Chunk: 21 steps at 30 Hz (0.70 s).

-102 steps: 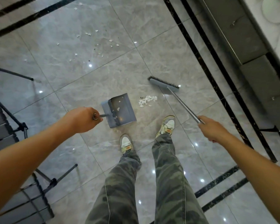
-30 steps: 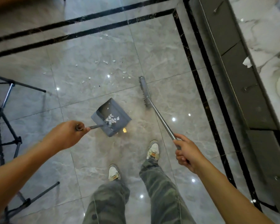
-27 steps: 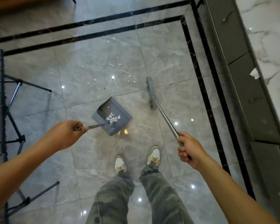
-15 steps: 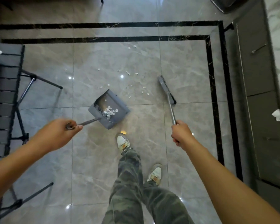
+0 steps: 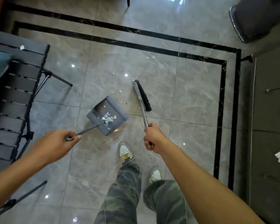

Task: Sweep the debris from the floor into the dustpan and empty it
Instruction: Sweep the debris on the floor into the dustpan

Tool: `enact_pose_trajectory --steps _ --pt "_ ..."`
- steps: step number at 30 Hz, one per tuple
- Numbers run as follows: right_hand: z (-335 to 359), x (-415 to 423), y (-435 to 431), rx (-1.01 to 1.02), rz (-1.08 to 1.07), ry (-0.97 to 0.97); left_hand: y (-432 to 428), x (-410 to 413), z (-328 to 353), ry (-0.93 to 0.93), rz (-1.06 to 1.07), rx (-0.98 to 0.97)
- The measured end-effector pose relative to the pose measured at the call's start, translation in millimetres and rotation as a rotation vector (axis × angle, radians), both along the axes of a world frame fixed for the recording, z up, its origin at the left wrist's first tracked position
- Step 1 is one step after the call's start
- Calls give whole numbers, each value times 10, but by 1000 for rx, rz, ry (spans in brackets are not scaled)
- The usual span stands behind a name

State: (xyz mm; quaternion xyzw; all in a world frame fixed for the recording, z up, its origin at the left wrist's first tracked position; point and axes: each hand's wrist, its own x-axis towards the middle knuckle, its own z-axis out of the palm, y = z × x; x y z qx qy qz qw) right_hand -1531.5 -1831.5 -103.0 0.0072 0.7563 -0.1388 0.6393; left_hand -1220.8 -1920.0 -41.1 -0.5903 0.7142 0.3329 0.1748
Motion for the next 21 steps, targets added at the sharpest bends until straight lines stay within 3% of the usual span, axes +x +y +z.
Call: enact_pose_trajectory --steps 5,12,21 --pt "246 -67 -250 -49 3 31 -140 19 32 -32 59 34" --pt "522 -961 -557 -188 156 205 -436 -107 85 -2 179 108" --pt "-130 -2195 -2091 -211 354 380 -1093 -883 154 -79 288 79"
